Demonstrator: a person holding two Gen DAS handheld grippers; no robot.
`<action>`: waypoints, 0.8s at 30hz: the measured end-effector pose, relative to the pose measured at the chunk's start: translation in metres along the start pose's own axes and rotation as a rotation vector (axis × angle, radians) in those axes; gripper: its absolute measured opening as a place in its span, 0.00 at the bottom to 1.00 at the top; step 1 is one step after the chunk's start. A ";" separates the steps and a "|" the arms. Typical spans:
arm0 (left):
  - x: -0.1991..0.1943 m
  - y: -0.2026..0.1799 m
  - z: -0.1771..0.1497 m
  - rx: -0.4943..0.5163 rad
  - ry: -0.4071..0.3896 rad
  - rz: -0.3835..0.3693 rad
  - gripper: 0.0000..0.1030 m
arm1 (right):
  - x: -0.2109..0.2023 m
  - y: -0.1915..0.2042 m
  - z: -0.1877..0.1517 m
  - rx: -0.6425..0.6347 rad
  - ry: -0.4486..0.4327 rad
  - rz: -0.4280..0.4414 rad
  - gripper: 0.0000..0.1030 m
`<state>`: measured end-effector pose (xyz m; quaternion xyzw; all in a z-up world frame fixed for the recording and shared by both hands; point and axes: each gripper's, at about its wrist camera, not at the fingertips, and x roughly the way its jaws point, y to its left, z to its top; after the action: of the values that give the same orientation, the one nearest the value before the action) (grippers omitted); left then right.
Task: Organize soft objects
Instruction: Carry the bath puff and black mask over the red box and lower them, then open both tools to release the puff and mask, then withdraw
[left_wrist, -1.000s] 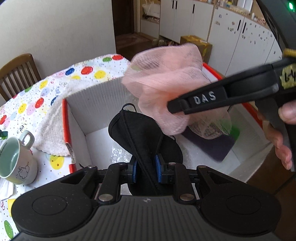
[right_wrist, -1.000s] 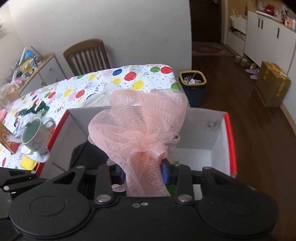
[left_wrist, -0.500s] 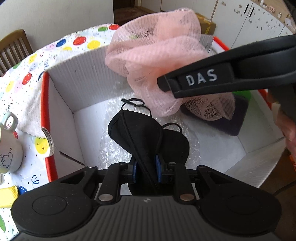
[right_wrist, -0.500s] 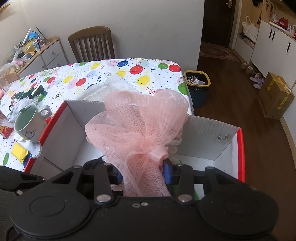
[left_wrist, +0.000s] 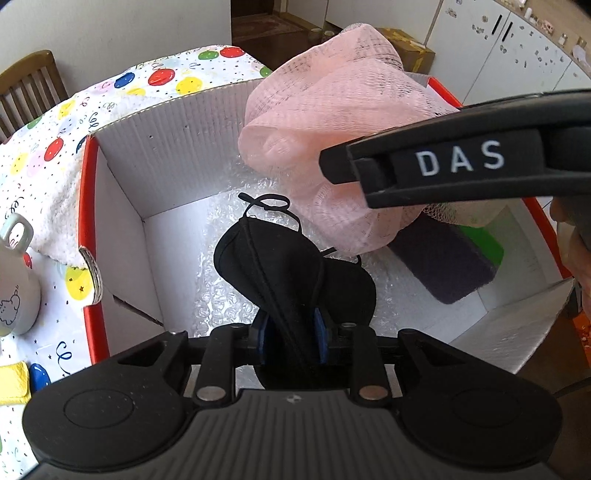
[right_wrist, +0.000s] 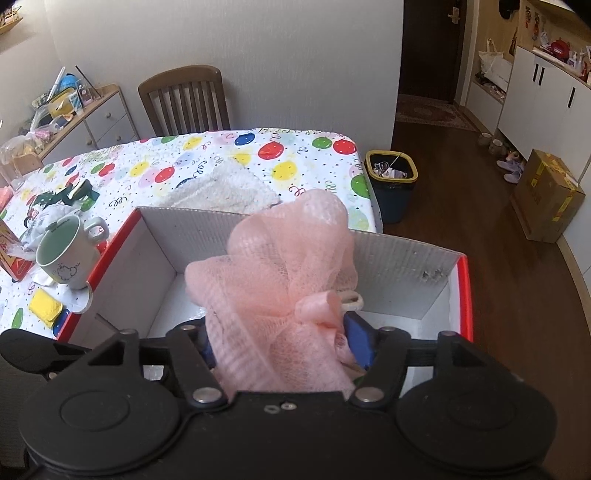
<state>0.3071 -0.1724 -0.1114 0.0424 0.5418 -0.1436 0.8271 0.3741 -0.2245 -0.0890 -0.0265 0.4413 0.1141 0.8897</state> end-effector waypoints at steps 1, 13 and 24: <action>-0.001 0.001 0.000 -0.004 -0.001 0.000 0.27 | -0.001 -0.001 -0.001 0.002 -0.001 -0.002 0.66; -0.024 -0.001 -0.003 -0.041 -0.088 -0.025 0.71 | -0.021 -0.004 -0.007 0.018 -0.015 0.009 0.81; -0.057 0.002 -0.019 -0.068 -0.180 -0.018 0.71 | -0.057 -0.007 -0.016 0.055 -0.073 0.043 0.92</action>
<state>0.2700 -0.1554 -0.0675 -0.0037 0.4700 -0.1355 0.8722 0.3294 -0.2439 -0.0542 0.0116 0.4118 0.1221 0.9030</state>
